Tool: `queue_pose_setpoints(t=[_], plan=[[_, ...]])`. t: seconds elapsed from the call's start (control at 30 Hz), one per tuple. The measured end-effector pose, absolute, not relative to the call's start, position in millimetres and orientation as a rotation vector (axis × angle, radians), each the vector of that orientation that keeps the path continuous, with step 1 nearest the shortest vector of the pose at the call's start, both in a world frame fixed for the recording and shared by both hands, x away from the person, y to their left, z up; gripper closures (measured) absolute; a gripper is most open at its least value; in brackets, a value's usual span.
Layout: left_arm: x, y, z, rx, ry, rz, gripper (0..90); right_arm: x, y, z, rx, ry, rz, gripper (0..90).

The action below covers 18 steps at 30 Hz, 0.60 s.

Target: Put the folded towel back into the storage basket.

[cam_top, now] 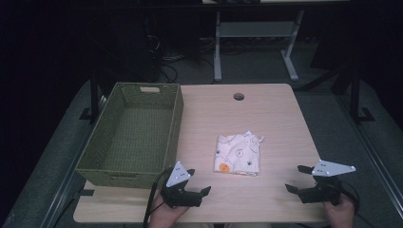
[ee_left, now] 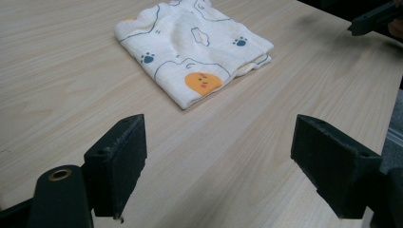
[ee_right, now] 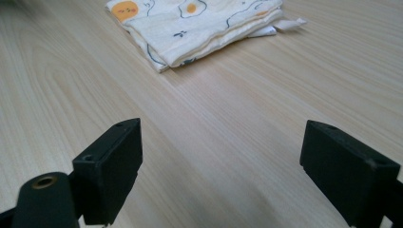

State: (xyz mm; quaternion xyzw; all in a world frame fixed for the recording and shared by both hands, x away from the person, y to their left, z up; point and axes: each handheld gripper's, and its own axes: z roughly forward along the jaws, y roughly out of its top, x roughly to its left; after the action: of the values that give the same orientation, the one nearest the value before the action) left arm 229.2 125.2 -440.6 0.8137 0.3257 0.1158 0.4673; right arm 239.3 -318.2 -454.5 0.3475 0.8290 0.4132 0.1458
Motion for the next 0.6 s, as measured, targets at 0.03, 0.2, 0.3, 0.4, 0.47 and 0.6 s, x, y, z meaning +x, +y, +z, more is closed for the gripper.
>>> queue_pose_setpoints(t=[0.03,0.2,0.3,0.4,0.47,0.6], plan=[[229,125,-441,1.994,0.799,0.283,19.4,240,-318,-454,0.995,2.390,1.189,13.5],[230,125,-441,2.003,0.799,0.287,19.3,240,-316,-455,0.988,2.399,1.179,13.5],[231,125,-440,2.005,0.804,0.287,19.5,239,-317,-453,0.994,2.377,1.208,13.5],[232,123,-438,2.008,0.797,0.288,19.5,238,-317,-453,0.993,2.369,1.211,13.5],[233,121,-435,2.009,0.790,0.292,19.5,237,-317,-453,0.989,2.366,1.215,13.5],[234,115,-430,2.008,0.792,0.311,18.4,237,-317,-452,0.992,2.351,1.225,13.5]])
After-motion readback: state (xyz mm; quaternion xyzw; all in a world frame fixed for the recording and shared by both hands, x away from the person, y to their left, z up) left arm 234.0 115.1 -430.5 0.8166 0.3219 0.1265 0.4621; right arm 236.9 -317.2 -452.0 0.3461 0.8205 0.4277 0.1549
